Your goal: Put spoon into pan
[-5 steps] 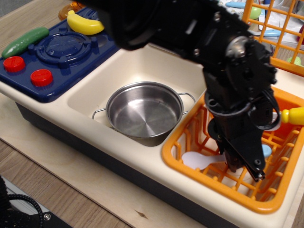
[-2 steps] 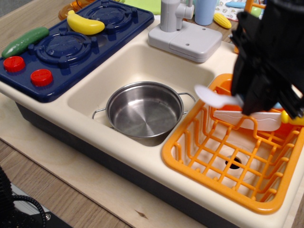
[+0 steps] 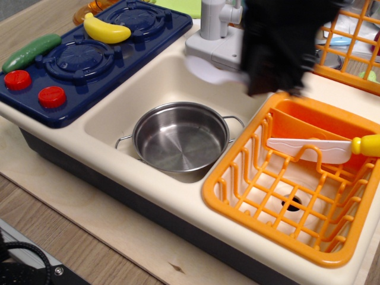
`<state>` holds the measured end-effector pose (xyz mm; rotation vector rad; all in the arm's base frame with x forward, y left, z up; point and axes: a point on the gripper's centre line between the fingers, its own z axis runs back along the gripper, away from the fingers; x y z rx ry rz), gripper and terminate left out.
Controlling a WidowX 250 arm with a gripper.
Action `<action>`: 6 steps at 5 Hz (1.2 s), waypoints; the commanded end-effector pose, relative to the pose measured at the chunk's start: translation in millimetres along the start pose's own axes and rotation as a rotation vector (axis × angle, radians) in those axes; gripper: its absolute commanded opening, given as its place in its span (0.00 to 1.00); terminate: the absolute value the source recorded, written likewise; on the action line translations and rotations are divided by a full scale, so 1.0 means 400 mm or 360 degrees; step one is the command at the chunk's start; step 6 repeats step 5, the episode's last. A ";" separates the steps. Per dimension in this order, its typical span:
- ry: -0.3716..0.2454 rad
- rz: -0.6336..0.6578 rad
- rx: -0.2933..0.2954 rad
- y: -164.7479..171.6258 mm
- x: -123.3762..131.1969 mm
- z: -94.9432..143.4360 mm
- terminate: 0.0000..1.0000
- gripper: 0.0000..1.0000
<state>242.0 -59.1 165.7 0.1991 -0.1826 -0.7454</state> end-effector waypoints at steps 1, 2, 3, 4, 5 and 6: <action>-0.0214 -0.0144 0.0240 0.039 -0.011 -0.041 0.00 0.00; -0.0319 -0.0229 0.0283 0.048 -0.018 -0.078 0.00 0.00; -0.0413 -0.0365 0.0319 0.041 -0.022 -0.107 0.00 1.00; -0.0413 -0.0365 0.0319 0.041 -0.022 -0.107 0.00 1.00; -0.0413 -0.0365 0.0319 0.041 -0.022 -0.107 1.00 1.00; -0.0413 -0.0365 0.0319 0.041 -0.022 -0.107 1.00 1.00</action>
